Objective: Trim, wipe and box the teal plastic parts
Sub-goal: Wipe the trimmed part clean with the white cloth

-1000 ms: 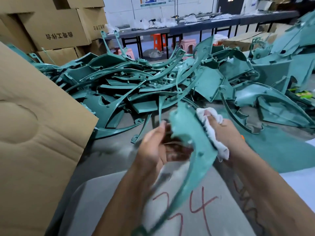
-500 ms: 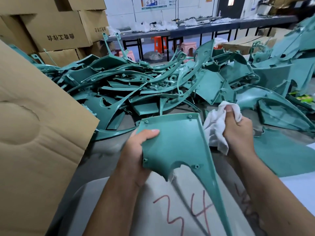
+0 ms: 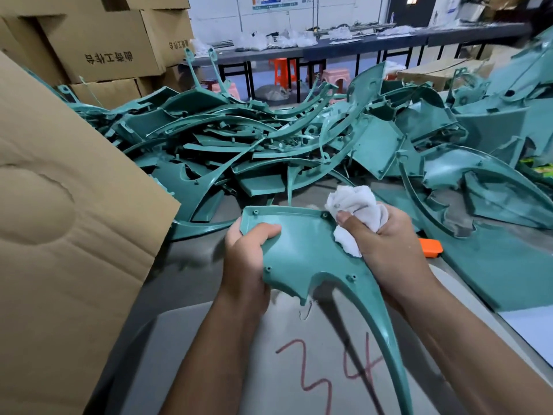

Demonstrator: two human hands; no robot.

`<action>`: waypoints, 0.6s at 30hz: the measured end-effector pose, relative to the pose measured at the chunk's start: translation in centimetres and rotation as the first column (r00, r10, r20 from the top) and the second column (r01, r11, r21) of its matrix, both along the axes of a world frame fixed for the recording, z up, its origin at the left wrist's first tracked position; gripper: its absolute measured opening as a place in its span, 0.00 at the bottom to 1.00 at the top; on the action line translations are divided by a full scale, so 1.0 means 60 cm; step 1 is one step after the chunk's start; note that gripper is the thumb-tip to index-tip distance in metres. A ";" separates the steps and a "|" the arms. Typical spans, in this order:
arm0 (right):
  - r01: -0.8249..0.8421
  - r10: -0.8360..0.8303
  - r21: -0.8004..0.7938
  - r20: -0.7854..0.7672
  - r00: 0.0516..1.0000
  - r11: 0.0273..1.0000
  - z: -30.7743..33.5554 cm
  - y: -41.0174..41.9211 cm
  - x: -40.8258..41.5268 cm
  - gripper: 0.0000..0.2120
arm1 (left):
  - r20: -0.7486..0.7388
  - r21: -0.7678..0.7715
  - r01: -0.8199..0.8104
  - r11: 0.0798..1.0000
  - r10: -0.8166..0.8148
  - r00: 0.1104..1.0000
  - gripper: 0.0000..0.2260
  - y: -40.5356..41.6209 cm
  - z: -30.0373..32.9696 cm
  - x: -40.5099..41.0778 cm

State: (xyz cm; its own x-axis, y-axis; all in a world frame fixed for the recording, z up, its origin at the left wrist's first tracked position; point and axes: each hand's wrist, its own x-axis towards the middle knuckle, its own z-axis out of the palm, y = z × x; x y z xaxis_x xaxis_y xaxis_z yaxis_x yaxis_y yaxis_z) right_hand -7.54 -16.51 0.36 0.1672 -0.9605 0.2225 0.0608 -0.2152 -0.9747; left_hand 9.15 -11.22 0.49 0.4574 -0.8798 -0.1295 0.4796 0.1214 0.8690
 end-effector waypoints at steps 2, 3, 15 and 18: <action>-0.047 0.049 -0.094 0.017 0.999 0.994 0.003 0.001 -0.002 0.03 | -0.047 -0.028 -0.065 0.997 0.064 0.997 0.07 0.001 0.000 0.004; -0.090 0.092 -0.119 0.008 0.996 0.989 0.003 0.001 -0.003 0.02 | -0.072 -0.033 -0.109 0.994 0.106 0.992 0.08 0.002 0.000 0.009; -0.259 0.260 -0.117 -0.008 0.966 0.959 0.003 0.008 0.007 0.07 | -0.237 0.100 -0.435 0.895 0.446 0.863 0.16 -0.012 -0.009 0.033; -0.113 0.117 -0.037 0.147 0.982 0.993 0.008 0.013 0.008 0.05 | -0.323 0.082 -0.386 0.919 0.391 0.862 0.09 -0.007 0.006 0.044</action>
